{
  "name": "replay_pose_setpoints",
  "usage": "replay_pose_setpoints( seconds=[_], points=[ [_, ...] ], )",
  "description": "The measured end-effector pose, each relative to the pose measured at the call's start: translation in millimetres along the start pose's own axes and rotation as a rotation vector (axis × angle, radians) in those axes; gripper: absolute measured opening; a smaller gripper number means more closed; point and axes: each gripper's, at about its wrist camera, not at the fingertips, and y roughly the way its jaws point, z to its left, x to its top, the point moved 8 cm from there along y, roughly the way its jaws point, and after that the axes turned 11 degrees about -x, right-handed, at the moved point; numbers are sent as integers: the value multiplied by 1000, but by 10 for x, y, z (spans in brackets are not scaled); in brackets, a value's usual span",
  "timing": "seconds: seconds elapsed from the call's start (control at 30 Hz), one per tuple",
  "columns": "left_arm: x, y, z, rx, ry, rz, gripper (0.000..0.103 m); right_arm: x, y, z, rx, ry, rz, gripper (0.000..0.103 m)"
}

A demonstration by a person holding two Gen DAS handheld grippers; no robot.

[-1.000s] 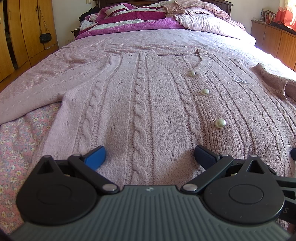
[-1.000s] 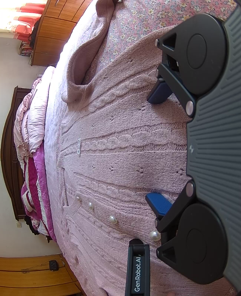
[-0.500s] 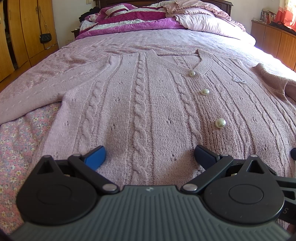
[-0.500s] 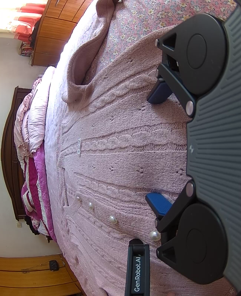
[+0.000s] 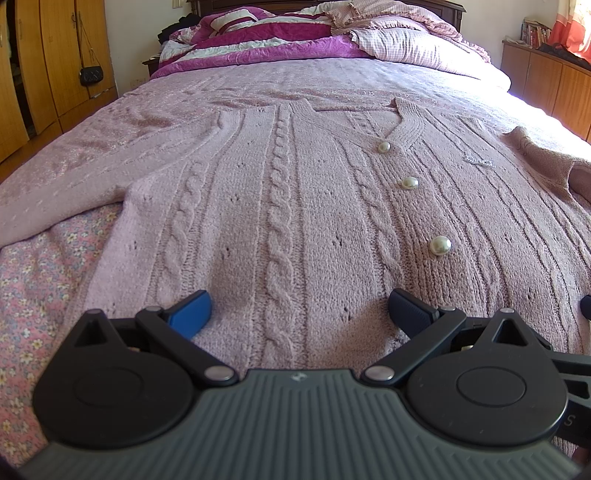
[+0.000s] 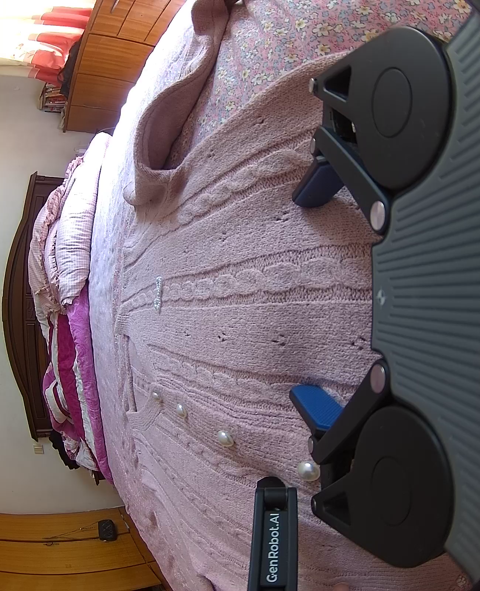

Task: Fold small clothes

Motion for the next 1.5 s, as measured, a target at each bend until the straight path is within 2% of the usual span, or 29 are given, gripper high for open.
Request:
replay_pose_setpoints(
  seconds=[0.7,0.97,1.2,1.37,1.5],
  points=[
    [11,-5,27,-17,-15,11,103,36,-13,-70,6,11,15,103],
    [16,-75,19,-49,-21,64,103,112,30,-141,65,42,54,103],
    [32,-205,14,-68,-57,76,103,312,-28,-509,133,229,72,103],
    [83,-233,-17,-91,-65,84,103,481,-11,-958,113,346,45,103],
    [145,-226,-105,-138,-41,108,103,549,145,-1367,104,457,67,103]
  ],
)
